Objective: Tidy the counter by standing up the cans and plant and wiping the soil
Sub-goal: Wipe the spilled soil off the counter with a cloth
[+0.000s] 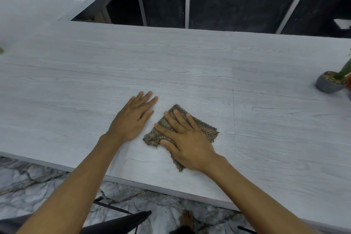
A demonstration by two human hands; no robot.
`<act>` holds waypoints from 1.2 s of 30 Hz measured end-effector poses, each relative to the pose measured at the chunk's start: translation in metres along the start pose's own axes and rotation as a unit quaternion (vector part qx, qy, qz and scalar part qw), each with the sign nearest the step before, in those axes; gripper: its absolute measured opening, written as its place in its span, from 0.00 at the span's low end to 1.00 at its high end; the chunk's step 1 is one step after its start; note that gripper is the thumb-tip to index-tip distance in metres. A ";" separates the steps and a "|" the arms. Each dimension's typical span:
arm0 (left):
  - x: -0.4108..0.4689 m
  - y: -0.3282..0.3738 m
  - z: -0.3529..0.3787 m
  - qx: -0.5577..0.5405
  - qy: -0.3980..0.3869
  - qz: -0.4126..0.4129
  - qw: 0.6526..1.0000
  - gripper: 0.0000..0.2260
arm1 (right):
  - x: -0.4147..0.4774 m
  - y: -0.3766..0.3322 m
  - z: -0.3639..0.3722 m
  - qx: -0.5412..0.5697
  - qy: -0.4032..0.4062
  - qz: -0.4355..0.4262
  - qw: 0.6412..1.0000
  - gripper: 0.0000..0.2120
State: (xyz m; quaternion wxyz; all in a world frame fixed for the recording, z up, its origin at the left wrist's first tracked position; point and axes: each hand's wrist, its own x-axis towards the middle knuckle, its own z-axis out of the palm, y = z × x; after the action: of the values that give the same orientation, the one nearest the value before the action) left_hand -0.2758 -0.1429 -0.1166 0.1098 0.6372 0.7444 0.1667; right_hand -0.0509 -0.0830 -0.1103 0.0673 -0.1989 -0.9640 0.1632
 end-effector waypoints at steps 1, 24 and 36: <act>0.000 0.000 0.000 0.002 0.000 -0.002 1.000 0.24 | -0.006 0.005 -0.003 0.000 -0.005 -0.005 1.000 0.25; -0.001 0.005 -0.001 -0.001 0.013 -0.009 1.000 0.21 | -0.003 -0.018 0.008 -0.009 0.014 0.032 0.999 0.26; -0.017 0.019 -0.005 -0.067 0.026 -0.017 0.997 0.21 | -0.002 -0.005 -0.014 -0.013 -0.004 0.076 0.997 0.32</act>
State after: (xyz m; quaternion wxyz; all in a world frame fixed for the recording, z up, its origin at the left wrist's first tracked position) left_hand -0.2573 -0.1579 -0.1051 0.1356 0.6112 0.7449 0.2305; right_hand -0.0478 -0.0841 -0.0962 0.0478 -0.2721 -0.9483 0.1561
